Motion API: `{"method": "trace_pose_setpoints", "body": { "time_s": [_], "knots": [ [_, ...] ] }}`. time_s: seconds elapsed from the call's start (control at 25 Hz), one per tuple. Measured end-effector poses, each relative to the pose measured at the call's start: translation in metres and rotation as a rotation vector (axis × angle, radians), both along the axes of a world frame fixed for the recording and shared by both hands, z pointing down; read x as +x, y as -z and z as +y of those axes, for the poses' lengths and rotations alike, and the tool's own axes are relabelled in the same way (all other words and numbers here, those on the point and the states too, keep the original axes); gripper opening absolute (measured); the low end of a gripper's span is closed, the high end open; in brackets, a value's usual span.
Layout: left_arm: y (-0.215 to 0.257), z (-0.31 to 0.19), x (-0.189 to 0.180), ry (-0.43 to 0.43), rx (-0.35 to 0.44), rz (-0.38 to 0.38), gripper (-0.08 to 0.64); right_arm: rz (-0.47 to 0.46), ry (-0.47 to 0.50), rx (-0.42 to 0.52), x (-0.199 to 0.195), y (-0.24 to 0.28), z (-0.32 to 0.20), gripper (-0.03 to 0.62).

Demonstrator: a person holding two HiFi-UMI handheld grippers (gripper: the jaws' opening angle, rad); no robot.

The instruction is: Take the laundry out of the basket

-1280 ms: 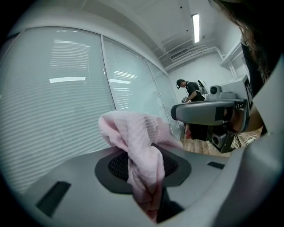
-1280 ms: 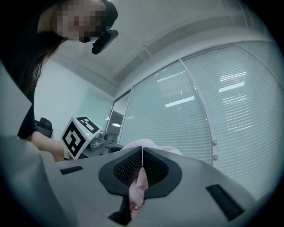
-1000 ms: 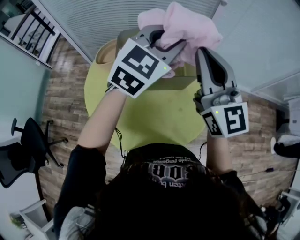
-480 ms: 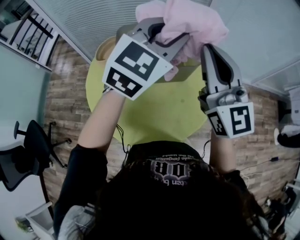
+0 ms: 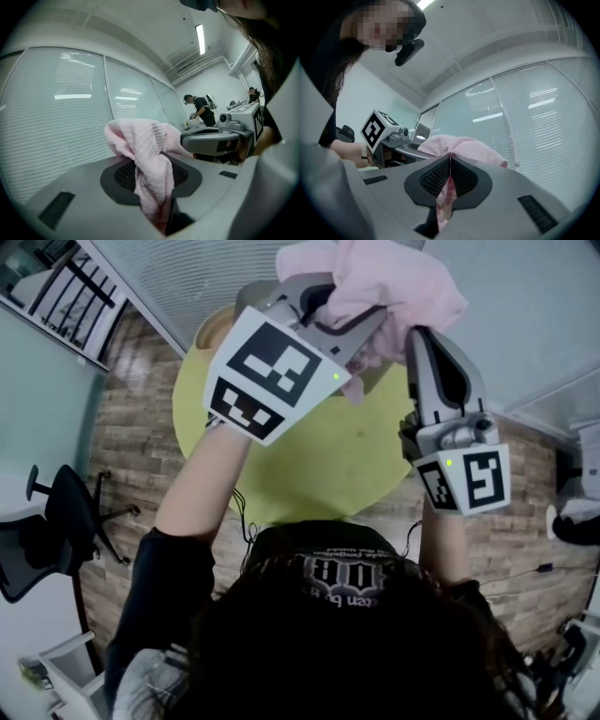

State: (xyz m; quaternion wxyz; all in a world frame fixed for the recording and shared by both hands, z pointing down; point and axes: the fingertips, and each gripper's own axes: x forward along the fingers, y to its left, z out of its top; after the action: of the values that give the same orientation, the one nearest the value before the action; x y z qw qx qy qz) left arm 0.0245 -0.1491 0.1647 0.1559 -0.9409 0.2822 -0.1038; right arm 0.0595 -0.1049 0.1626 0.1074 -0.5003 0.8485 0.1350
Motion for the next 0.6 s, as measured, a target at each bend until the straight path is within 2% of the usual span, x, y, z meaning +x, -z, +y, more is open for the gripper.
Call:
{"method": "trace_pose_setpoints", "body": {
  "time_s": [0.6],
  "knots": [
    [-0.015,0.045,0.024,0.107,-0.028,0.041,0.117,0.000,0.088,-0.026,0.028,-0.012,0.039,0.029]
  ]
}}
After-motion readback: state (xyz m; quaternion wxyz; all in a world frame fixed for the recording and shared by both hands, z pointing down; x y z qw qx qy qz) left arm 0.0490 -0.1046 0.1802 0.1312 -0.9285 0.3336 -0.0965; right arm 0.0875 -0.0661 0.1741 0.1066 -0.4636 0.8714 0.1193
